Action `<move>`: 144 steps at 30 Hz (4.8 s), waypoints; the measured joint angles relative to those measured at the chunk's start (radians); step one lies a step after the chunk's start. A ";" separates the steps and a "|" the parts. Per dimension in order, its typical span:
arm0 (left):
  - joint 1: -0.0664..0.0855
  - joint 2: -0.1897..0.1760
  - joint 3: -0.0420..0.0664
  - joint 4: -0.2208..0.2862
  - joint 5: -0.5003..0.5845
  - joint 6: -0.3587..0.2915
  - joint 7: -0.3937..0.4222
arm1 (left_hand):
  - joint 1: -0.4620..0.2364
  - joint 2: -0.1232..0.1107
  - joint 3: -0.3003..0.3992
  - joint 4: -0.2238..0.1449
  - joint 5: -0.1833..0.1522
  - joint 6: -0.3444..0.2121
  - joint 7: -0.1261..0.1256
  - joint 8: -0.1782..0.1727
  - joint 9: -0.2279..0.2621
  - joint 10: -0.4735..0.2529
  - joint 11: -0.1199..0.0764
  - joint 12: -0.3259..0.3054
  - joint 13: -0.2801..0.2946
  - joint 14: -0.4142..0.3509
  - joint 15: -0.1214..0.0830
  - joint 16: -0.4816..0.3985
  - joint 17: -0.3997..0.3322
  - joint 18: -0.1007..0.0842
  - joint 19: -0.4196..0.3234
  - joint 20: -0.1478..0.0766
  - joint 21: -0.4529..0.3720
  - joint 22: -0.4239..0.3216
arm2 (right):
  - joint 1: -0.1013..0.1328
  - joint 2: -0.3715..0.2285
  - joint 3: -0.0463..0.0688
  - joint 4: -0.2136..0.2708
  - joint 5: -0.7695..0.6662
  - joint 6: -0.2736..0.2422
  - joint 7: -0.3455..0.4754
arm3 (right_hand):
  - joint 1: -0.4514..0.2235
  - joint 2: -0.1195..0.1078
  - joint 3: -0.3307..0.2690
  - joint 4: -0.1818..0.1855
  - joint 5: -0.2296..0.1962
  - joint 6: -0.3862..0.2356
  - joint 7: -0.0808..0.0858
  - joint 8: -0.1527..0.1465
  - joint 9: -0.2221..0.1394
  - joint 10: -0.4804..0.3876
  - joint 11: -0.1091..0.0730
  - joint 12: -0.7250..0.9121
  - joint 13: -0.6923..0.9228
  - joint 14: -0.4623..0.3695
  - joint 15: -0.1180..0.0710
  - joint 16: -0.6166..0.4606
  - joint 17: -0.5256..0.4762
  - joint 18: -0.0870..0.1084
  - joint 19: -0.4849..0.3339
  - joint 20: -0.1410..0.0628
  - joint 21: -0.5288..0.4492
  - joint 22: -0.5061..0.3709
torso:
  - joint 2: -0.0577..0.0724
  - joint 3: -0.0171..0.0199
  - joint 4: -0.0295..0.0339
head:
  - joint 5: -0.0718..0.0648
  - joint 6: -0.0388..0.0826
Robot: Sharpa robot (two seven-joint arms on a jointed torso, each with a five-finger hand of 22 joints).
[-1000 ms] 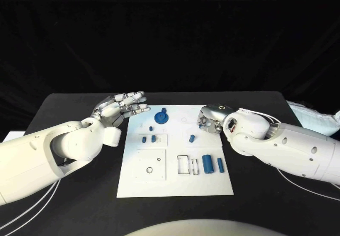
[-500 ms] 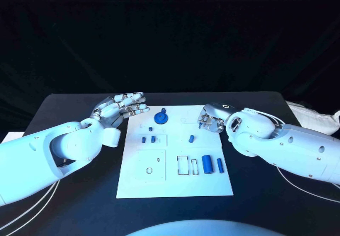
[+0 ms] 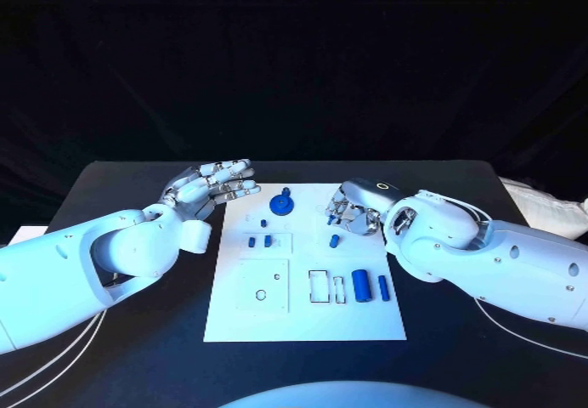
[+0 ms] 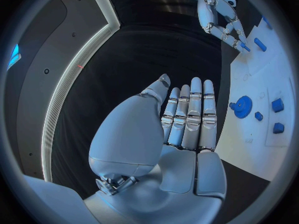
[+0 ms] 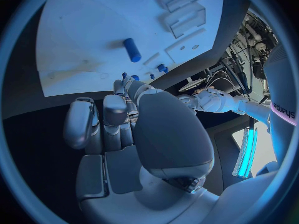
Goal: Assemble the parts on the task board
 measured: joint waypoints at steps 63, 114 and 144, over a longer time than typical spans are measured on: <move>-0.005 0.019 0.000 -0.004 -0.010 0.000 0.005 | 0.000 0.000 0.000 0.000 0.004 -0.003 0.003 0.000 0.000 0.000 0.000 0.000 0.000 0.007 0.000 0.000 0.000 0.000 0.000 0.000 0.000 -0.005 | -0.108 0.217 -0.044 -0.026 -0.064 0.083 0.047 | -0.016 0.005 0.013 -0.009 -0.001 -0.003 0.007 -0.007 -0.001 0.003 0.004 -0.012 0.000 0.002 0.005 0.009 0.011 0.000 0.004 0.004 0.000 0.004 | 0.001 -0.0010 -0.0016 | 0.100 -0.045; -0.012 0.019 -0.001 -0.011 -0.020 0.001 -0.005 | -0.005 -0.005 0.000 0.000 0.004 -0.009 0.009 -0.005 0.000 0.000 0.000 0.000 0.000 0.010 0.004 -0.010 -0.001 0.000 0.003 0.004 0.000 -0.016 | -0.029 -0.030 0.004 0.035 -0.034 0.056 -0.004 | -0.049 -0.055 -0.310 0.049 0.038 -0.219 -0.012 -0.008 -0.015 -0.294 0.011 -0.033 0.001 -0.001 -0.006 -0.019 -0.053 0.000 -0.036 -0.004 -0.067 -0.102 | -0.001 -0.0017 -0.0080 | 0.084 -0.022; -0.019 0.019 -0.001 -0.012 -0.021 0.003 -0.006 | -0.005 -0.005 0.000 0.000 0.004 -0.009 0.009 -0.005 0.000 0.000 0.000 0.000 0.000 0.010 0.004 -0.010 0.000 0.000 0.003 0.004 0.000 -0.017 | -0.046 -0.004 0.001 0.008 -0.063 0.116 -0.004 | 0.036 0.030 -0.167 0.042 -0.002 -0.067 -0.001 0.004 -0.010 -0.065 0.011 0.026 -0.002 0.002 0.016 -0.016 -0.047 0.000 -0.021 0.011 -0.063 -0.079 | -0.001 -0.0029 -0.0061 | 0.079 -0.026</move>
